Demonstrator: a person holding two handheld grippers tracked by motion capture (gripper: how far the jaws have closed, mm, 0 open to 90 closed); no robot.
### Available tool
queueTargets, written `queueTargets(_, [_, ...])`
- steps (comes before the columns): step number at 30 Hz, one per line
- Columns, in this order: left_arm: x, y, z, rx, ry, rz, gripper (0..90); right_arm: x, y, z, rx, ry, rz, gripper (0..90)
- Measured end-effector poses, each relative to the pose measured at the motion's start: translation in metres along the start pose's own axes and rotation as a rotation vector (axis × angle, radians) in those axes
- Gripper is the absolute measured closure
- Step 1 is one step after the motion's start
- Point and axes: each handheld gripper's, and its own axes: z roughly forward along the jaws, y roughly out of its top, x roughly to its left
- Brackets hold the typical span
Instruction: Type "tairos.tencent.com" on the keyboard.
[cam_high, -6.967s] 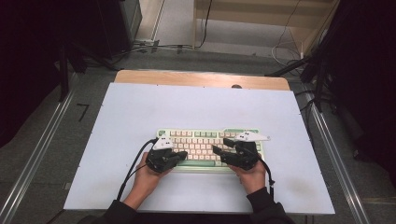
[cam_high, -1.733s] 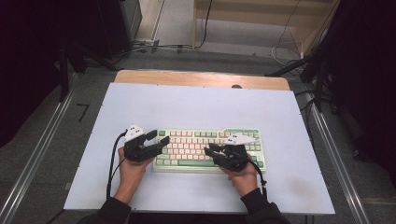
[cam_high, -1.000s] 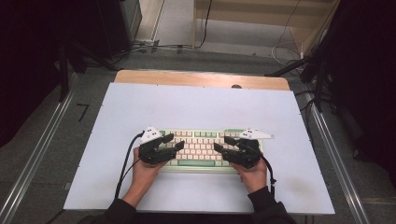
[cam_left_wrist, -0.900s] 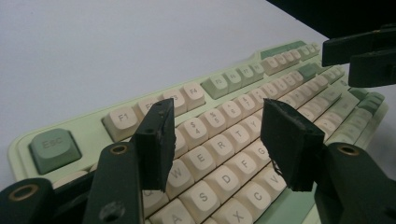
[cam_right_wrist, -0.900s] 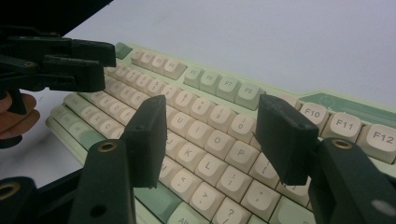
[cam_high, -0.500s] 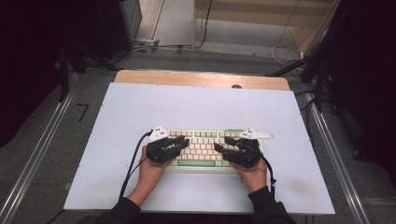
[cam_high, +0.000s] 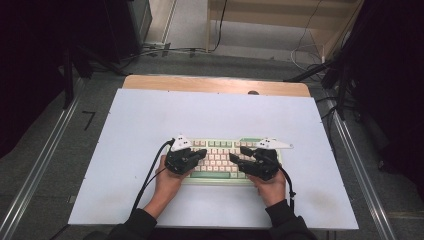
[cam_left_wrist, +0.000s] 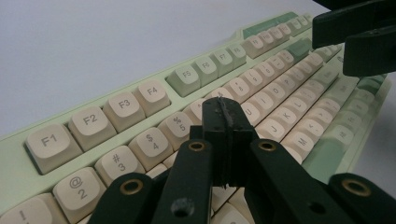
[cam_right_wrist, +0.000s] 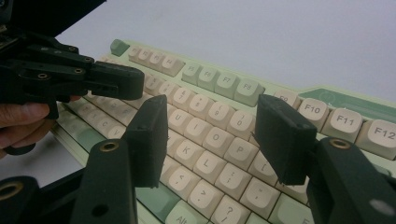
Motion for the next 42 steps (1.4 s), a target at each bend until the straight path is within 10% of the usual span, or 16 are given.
queueTargets(29, [-0.003,0.002,0.004,0.040,-0.002,-0.029,90.0,0.002,-0.001,0.002,0.012,-0.004,-0.006,44.1])
queueTargets(36, [0.004,0.008,-0.015,-0.032,-0.018,-0.046,47.4,0.000,-0.001,0.001,0.011,-0.009,-0.004,44.1])
queueTargets(42, [0.012,0.003,-0.025,-0.042,0.000,-0.054,38.2,0.001,-0.002,0.002,0.012,-0.006,-0.007,44.8])
